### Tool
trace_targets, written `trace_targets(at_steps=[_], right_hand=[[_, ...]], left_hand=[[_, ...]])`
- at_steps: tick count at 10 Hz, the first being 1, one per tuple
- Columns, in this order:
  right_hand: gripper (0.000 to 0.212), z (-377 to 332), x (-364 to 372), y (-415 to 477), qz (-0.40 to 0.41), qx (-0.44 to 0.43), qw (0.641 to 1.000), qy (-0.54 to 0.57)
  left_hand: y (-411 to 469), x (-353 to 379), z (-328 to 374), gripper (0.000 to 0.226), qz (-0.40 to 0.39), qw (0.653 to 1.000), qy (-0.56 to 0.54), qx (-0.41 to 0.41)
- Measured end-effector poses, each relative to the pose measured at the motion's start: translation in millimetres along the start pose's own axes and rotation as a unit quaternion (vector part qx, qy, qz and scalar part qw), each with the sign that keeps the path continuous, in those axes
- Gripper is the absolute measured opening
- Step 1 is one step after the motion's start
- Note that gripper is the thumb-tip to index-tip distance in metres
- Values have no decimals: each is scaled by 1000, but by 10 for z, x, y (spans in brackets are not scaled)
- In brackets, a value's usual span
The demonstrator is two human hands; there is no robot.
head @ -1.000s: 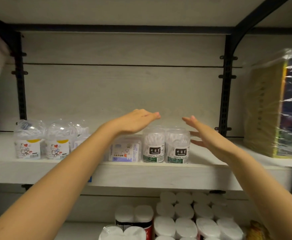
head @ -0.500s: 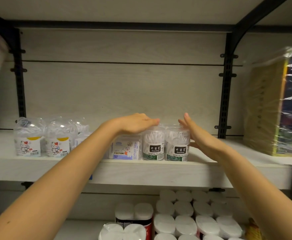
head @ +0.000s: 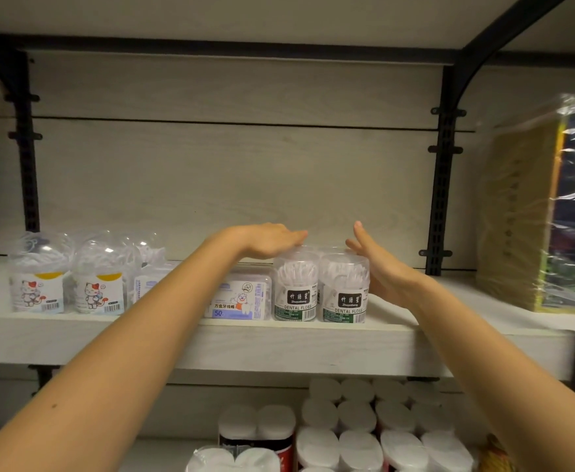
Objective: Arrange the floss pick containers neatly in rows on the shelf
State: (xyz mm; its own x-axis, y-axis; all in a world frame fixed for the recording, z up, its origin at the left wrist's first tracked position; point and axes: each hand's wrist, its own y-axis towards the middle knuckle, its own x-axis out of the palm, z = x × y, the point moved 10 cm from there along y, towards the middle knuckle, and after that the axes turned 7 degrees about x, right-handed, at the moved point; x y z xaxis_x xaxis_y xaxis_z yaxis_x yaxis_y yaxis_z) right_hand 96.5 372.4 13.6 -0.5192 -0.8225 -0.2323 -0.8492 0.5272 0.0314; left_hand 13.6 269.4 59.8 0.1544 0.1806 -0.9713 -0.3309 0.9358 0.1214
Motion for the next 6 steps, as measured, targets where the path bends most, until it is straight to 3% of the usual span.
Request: trace_targets(at_steps=[3,5,6], right_hand=[[77,-17,-9,60,-12,6,999,30],[75,-30,49,65,-37,-1,998,50],[72,-83,-128,-15,45,-45,998,11]], left_hand=[[-4,-47,-1,60,13,999,41,5],[3,15,43,56,-20,998,59,21],[-56,-203,91,53,84,995,42,44]])
